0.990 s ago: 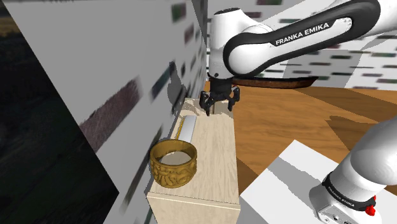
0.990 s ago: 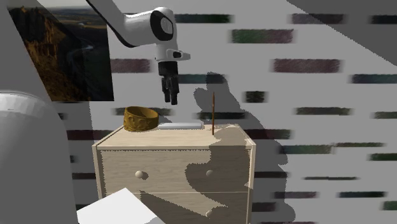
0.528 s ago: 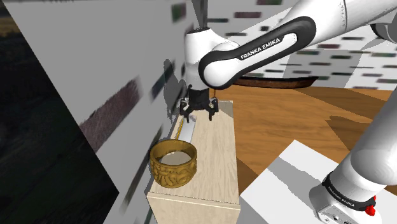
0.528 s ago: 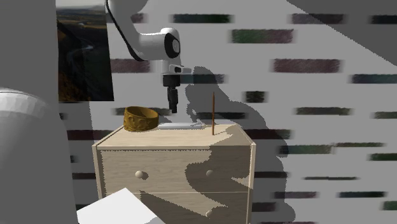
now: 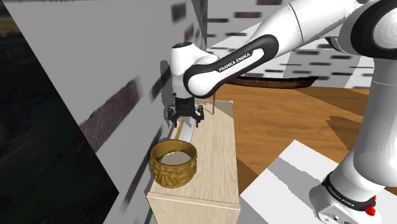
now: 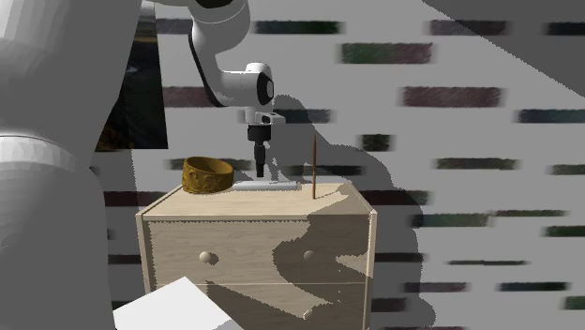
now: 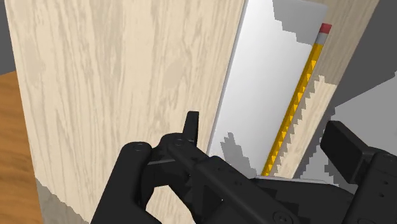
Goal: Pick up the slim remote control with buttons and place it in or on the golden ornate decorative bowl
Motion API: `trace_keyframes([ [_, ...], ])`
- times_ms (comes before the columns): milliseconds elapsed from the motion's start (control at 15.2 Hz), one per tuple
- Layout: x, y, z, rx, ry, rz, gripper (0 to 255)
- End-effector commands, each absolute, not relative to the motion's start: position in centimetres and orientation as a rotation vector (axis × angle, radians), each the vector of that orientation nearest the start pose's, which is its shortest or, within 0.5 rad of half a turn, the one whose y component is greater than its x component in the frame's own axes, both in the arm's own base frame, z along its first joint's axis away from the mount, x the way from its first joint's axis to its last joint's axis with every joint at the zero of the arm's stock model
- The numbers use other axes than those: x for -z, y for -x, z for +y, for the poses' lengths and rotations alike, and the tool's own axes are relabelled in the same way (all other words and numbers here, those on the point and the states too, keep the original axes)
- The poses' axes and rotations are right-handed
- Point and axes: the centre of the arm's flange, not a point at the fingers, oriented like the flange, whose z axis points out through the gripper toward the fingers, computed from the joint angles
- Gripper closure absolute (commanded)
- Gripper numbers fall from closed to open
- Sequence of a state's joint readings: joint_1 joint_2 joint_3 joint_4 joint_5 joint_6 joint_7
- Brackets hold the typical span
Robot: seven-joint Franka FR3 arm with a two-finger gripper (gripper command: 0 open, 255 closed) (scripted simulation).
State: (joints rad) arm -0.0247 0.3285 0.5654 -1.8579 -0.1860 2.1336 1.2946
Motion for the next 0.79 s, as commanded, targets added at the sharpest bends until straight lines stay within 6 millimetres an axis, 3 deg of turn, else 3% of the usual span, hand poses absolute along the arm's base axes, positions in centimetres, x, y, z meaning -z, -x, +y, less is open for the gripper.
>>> trace_keyframes([
  [0, -35.7, -54.9, 29.5, -0.016, 2.948, 1.044, 0],
  [198, -33.8, -54.9, 29.6, -0.016, 2.948, 1.044, 0],
  [726, -33.9, -54.9, 29.6, -0.016, 2.948, 1.044, 0],
])
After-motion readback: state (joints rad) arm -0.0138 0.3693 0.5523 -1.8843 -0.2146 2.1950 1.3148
